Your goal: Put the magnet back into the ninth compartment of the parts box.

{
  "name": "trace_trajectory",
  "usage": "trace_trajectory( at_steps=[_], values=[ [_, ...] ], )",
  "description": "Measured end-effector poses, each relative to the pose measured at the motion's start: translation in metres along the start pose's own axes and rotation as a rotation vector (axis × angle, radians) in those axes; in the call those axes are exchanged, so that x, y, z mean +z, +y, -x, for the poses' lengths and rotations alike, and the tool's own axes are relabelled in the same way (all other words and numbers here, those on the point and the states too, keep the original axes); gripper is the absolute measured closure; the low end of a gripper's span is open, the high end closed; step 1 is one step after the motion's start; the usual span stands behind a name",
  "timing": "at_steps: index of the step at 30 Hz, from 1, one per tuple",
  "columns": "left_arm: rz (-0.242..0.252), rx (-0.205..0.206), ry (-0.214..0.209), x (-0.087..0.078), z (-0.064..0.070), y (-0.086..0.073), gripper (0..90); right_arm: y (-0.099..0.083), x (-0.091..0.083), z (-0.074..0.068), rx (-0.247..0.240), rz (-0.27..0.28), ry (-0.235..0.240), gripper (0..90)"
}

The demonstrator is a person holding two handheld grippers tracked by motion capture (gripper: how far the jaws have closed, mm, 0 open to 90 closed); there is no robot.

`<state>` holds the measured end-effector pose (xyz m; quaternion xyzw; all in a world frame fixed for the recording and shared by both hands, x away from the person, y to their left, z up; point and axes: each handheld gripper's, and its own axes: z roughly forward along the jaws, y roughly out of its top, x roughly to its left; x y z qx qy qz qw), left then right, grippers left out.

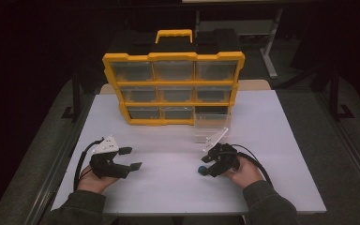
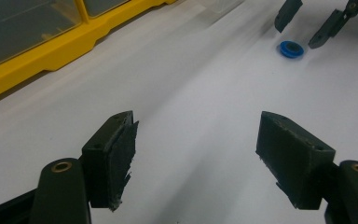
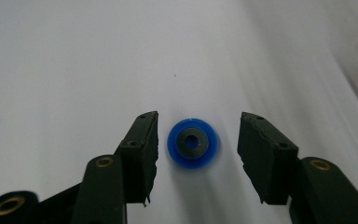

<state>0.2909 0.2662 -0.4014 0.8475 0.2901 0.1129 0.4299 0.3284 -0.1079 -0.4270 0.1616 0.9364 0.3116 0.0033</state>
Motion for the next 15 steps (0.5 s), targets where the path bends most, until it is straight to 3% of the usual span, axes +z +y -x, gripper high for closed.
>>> trace_trajectory(
  at_steps=[15],
  values=[
    [-0.001,-0.004,0.008,-0.0007,-0.0012,-0.0005,26.7,0.0001,0.0099,-0.0035,-0.035,-0.042,0.005,54.9]
  ],
)
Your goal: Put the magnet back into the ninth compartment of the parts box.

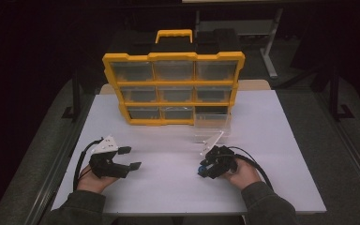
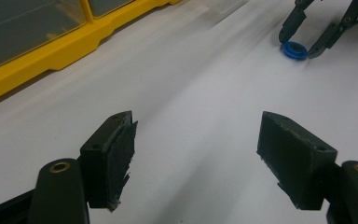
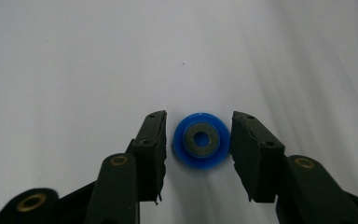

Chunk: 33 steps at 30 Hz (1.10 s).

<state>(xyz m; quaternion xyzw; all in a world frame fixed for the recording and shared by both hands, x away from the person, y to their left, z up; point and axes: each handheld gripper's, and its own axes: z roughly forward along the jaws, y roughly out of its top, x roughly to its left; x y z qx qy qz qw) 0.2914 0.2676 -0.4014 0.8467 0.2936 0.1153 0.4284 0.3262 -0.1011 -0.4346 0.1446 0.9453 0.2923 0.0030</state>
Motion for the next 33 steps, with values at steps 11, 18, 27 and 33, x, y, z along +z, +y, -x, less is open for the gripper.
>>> trace_trajectory(
  at_steps=[11,18,27,33],
  values=[
    [-0.002,0.005,-0.001,0.0,-0.0002,0.0,26.6,0.0001,-0.0002,0.0,-0.017,-0.005,-0.007,60.3],
    [0.0,0.006,0.0,-0.0001,-0.0001,-0.0001,26.6,0.0005,-0.0003,0.0023,-0.021,-0.008,0.008,60.8],
    [-0.003,0.01,-0.001,0.0001,-0.0001,0.0001,26.6,0.0016,-0.0007,0.0034,-0.022,-0.016,0.016,61.0],
    [0.002,0.005,-0.003,-0.0002,0.0,0.0001,26.7,0.0013,-0.0038,0.0067,-0.012,-0.006,0.029,61.0]
  ],
)
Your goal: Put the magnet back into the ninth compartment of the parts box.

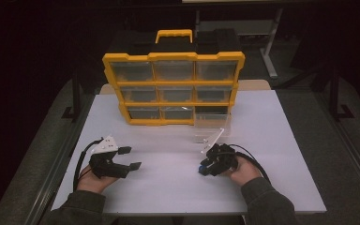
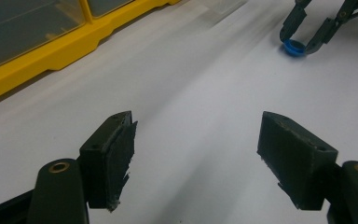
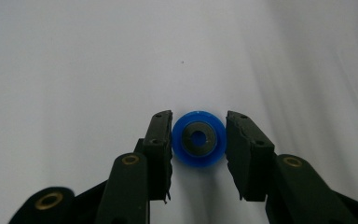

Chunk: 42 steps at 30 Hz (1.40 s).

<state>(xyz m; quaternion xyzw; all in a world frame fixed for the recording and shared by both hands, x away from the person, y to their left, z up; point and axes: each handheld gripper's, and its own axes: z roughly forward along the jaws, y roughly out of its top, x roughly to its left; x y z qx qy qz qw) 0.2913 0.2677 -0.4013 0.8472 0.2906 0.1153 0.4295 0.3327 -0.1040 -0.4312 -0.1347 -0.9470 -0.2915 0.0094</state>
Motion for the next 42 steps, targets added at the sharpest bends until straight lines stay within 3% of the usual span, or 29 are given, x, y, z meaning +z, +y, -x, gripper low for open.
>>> trace_trajectory(
  at_steps=[33,42],
  values=[
    [0.007,-0.005,0.004,0.0,0.0,0.0,26.9,0.032,-0.037,0.015,-0.009,0.017,0.04,61.0],
    [0.011,-0.013,0.005,-0.001,0.001,0.0,27.0,0.038,-0.05,0.022,-0.001,0.05,0.042,61.0]
  ],
)
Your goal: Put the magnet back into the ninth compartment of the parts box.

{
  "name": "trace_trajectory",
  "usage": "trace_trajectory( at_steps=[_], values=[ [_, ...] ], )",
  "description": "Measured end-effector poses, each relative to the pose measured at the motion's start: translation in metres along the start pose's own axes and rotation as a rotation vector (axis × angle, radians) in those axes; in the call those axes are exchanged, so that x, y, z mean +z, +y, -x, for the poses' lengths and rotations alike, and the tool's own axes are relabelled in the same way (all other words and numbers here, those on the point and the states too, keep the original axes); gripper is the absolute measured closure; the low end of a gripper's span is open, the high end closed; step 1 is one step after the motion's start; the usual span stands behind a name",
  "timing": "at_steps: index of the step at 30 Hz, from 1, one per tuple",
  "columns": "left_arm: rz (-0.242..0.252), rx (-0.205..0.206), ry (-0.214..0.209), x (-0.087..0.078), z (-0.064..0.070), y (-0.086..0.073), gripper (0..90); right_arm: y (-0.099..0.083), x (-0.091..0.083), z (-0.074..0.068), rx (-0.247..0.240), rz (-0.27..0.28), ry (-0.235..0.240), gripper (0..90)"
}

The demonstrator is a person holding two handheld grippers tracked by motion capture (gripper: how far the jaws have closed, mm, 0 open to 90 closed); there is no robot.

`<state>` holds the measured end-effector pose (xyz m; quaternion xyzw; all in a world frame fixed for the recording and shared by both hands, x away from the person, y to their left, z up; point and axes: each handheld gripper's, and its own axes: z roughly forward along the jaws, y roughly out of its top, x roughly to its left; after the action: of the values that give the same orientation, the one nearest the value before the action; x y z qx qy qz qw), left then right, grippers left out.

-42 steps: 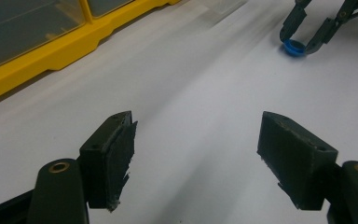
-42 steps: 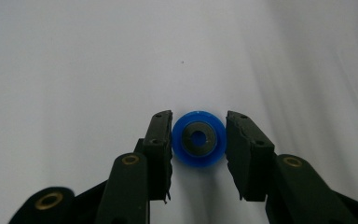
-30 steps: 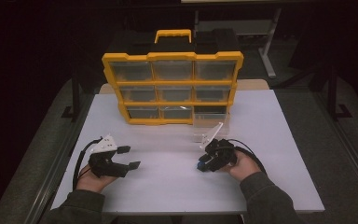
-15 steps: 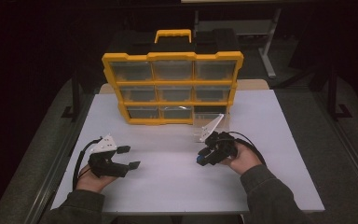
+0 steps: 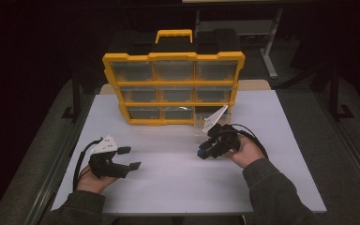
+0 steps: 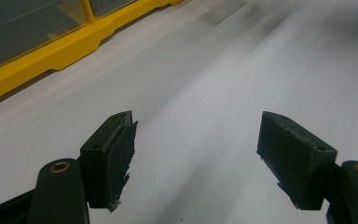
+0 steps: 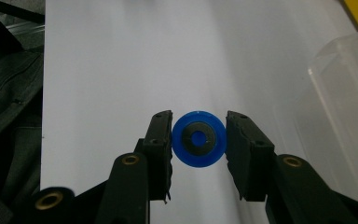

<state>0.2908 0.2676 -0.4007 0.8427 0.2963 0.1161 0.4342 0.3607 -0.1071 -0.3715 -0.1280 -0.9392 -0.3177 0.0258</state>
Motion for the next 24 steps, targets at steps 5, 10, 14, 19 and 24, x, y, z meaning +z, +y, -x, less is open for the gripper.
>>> trace_trajectory(
  at_steps=[5,10,14,19,24],
  values=[
    [-0.005,0.009,0.003,-0.001,-0.001,0.0,27.0,0.004,-0.007,0.003,0.01,0.013,0.002,61.0],
    [-0.003,0.008,0.003,-0.001,-0.001,0.0,27.0,0.008,-0.012,0.006,0.011,0.024,0.001,61.0],
    [-0.001,0.009,0.004,-0.001,-0.002,0.0,27.0,0.01,-0.015,0.007,0.019,0.028,0.008,61.0],
    [0.001,0.009,0.005,-0.002,-0.002,0.0,27.0,0.013,-0.02,0.009,0.019,0.031,0.003,61.0],
    [0.0,0.008,0.005,-0.001,-0.002,0.0,27.0,0.016,-0.026,0.01,0.014,0.041,0.001,61.1]
  ],
)
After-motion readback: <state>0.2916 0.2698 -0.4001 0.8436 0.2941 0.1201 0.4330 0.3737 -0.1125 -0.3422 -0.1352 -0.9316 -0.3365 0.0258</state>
